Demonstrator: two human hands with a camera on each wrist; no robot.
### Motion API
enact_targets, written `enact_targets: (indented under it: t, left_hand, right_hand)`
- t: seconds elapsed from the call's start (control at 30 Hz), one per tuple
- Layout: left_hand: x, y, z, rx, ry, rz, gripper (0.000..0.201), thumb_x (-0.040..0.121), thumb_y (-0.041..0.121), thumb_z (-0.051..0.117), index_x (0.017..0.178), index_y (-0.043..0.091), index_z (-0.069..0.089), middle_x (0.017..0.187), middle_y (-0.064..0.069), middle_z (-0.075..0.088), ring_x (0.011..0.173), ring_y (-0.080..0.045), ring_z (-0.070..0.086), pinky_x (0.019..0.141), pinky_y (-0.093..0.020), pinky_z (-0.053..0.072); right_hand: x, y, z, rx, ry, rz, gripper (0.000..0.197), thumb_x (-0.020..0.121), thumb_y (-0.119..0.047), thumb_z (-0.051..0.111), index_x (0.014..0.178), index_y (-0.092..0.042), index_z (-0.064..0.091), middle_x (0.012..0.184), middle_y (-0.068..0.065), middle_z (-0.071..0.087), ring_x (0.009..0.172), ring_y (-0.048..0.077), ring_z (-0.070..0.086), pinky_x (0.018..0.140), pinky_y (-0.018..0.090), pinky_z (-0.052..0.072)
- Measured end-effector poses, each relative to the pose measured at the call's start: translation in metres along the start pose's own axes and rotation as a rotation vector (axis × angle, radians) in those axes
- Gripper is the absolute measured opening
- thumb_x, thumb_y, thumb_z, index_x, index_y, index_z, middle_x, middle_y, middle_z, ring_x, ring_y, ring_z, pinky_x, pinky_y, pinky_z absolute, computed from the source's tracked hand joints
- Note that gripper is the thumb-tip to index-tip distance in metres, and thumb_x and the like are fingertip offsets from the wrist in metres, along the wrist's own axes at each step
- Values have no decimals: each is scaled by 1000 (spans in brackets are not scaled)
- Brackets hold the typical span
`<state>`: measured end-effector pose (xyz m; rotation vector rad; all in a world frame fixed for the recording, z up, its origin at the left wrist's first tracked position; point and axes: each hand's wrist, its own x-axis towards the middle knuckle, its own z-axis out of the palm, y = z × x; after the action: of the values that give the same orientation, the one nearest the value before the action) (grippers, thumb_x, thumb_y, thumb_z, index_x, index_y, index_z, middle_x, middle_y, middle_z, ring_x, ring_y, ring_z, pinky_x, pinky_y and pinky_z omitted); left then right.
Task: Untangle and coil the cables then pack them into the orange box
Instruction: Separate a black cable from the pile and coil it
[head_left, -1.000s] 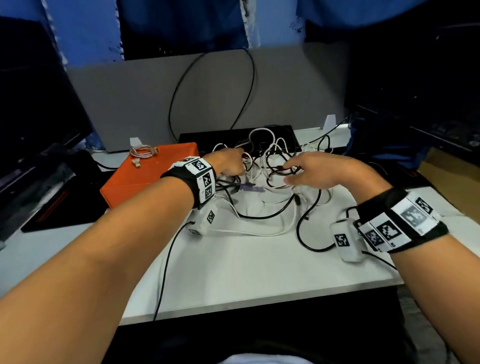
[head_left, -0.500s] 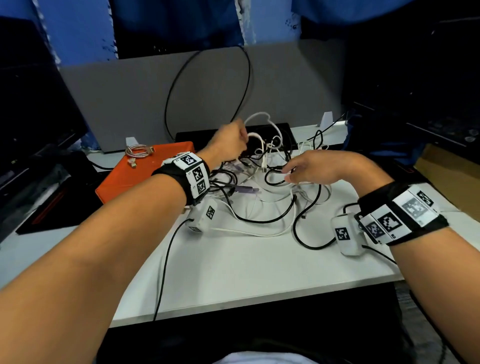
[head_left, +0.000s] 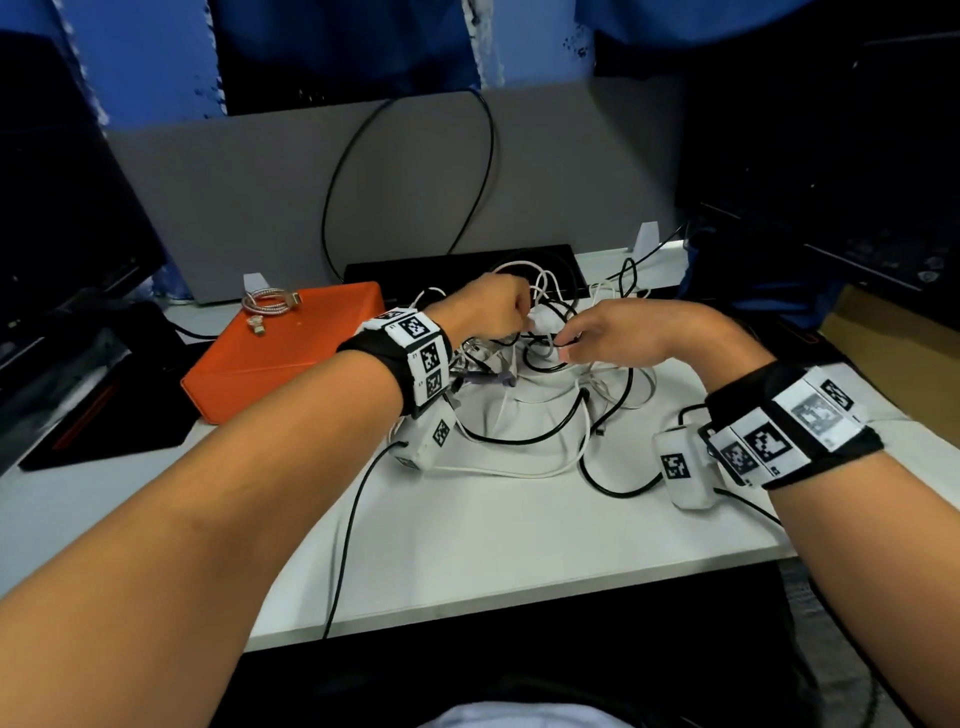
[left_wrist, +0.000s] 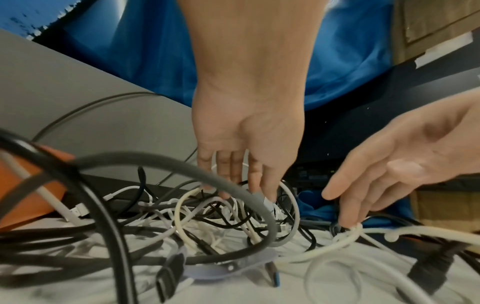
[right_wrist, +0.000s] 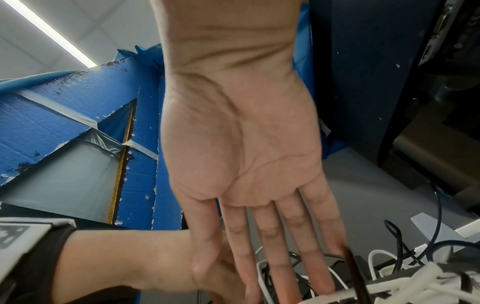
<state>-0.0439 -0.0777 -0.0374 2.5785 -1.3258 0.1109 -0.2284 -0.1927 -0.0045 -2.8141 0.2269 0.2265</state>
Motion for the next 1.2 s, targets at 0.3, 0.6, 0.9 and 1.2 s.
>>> enact_targets:
  t: [0.3, 0.6, 0.9, 1.2]
  left_hand:
    - [4, -2, -31, -13, 221, -80, 40, 89, -9, 50, 118, 15, 64, 117, -4, 64, 105, -24, 63, 81, -29, 49]
    - [-24, 32, -95, -599, 333, 321, 39, 85, -18, 39, 93, 15, 58, 89, -11, 68, 64, -13, 62, 60, -20, 46]
    - [-70, 55, -131, -884, 281, 474, 30, 80, -15, 46, 87, 10, 61, 81, -4, 60, 52, -8, 44, 51, -26, 33]
    - [-57, 20, -76, -486, 29, 188, 7, 98, 22, 67, 104, 26, 68, 85, 21, 68, 60, 0, 59, 56, -23, 49]
  right_hand:
    - [4, 7, -1, 5, 1, -13, 40, 102, -52, 54, 136, -34, 63, 138, -8, 60, 123, 16, 55, 108, 34, 42]
    - [17, 0, -5, 420, 768, -240, 59, 100, -35, 63, 154, -25, 42, 145, -3, 56, 85, 8, 64, 95, 27, 47]
    - [15, -20, -2, 603, 591, -358, 23, 103, -36, 59, 107, -15, 66, 89, -7, 71, 68, 21, 73, 70, 50, 62]
    - [-28, -46, -28, 841, 895, -620, 17, 106, -22, 53, 92, -20, 62, 79, 4, 67, 68, 20, 64, 63, 33, 53]
